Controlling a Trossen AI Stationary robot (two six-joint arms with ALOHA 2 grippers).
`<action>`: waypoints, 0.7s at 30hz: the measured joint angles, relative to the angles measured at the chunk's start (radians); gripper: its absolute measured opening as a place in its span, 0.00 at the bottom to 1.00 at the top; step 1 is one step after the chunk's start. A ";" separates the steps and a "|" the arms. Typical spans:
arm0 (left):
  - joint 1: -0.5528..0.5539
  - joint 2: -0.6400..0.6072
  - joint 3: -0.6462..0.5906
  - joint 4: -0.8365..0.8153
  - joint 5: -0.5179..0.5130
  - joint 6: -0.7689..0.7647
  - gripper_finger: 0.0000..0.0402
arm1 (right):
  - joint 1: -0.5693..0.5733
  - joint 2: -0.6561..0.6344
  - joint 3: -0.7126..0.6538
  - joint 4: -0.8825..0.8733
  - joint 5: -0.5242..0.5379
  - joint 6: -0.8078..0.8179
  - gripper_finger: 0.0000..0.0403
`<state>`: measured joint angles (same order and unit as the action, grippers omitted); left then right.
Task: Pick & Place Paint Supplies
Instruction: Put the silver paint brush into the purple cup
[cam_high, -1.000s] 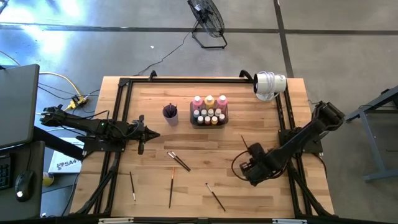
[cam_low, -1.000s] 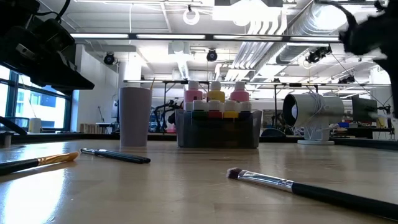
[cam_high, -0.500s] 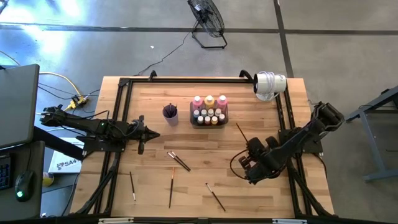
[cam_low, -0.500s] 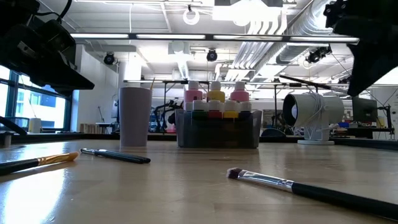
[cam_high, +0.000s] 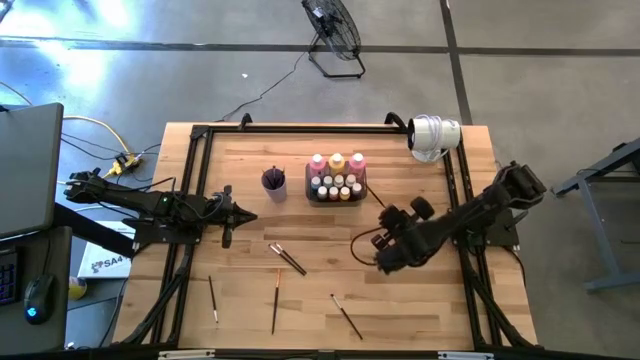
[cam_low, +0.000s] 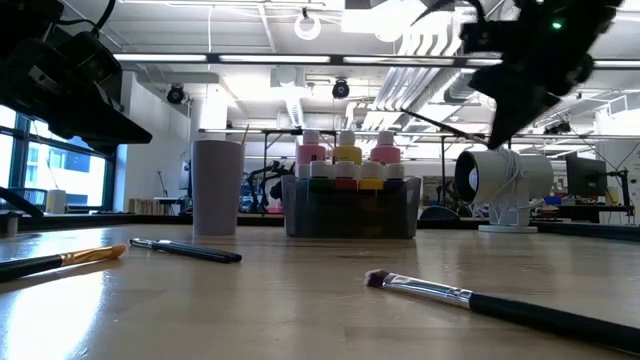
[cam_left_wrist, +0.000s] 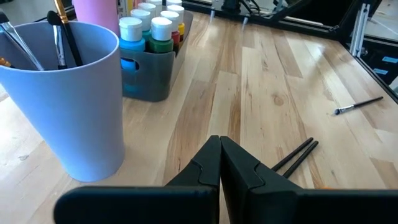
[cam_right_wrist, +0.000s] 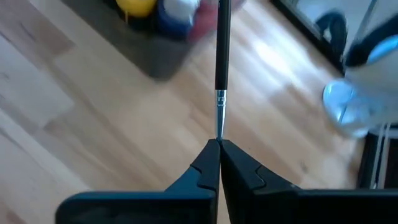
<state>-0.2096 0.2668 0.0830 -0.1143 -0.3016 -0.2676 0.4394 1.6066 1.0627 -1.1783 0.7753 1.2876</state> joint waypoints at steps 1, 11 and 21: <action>0.000 0.000 0.000 0.000 0.000 0.000 0.00 | -0.010 0.000 0.015 0.001 0.010 -0.030 0.01; 0.000 0.000 0.000 0.001 0.000 0.000 0.00 | -0.088 0.005 0.202 0.191 0.165 -0.484 0.01; 0.000 0.000 0.000 0.000 0.000 0.000 0.00 | -0.190 0.023 0.206 0.499 0.196 -0.981 0.01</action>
<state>-0.2095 0.2672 0.0830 -0.1143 -0.3012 -0.2676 0.2497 1.6298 1.2692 -0.6796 0.9711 0.3070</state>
